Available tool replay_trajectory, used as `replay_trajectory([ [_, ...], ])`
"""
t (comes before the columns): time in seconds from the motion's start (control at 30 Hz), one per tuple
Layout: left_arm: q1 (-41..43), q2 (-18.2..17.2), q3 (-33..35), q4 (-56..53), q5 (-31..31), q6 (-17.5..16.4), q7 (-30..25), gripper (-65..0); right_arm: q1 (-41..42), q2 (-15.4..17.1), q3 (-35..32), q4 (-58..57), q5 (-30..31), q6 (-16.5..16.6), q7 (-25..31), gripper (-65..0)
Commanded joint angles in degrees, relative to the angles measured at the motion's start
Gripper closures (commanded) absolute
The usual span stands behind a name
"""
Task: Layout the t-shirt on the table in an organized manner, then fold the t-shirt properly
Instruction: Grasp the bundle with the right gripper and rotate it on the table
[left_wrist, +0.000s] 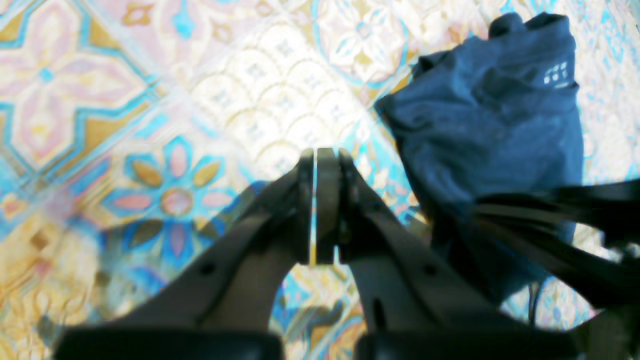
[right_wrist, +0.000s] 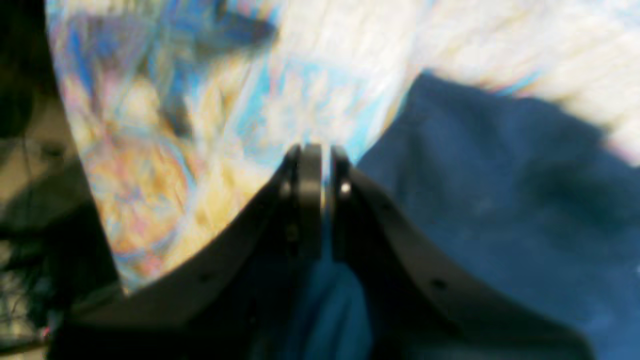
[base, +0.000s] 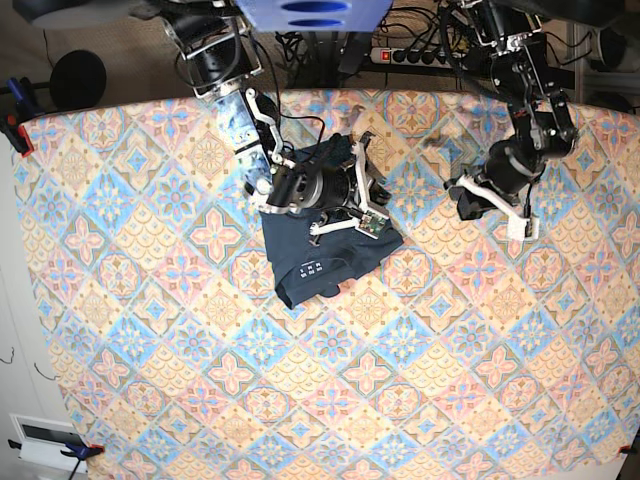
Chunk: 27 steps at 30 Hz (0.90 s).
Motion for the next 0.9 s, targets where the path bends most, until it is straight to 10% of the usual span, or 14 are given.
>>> replay_trajectory([
  [0.0,0.24,-0.32,-0.05,1.37,-1.0,-0.2,-0.9,0.0,2.44,0.01,0.32,-1.71,0.15,-0.38,1.67,-2.9],
  [0.6,1.38,-0.41,-0.14,1.45,-5.83,-0.29,-0.9,0.0,1.65,-0.07,0.14,-18.07,0.06,-0.38,17.84,-2.9],
  [0.87,1.38,-0.58,-0.14,1.37,-6.89,-0.29,-0.9,0.0,-3.45,0.28,0.76,5.93,0.06,-0.38,9.32,-0.9],
])
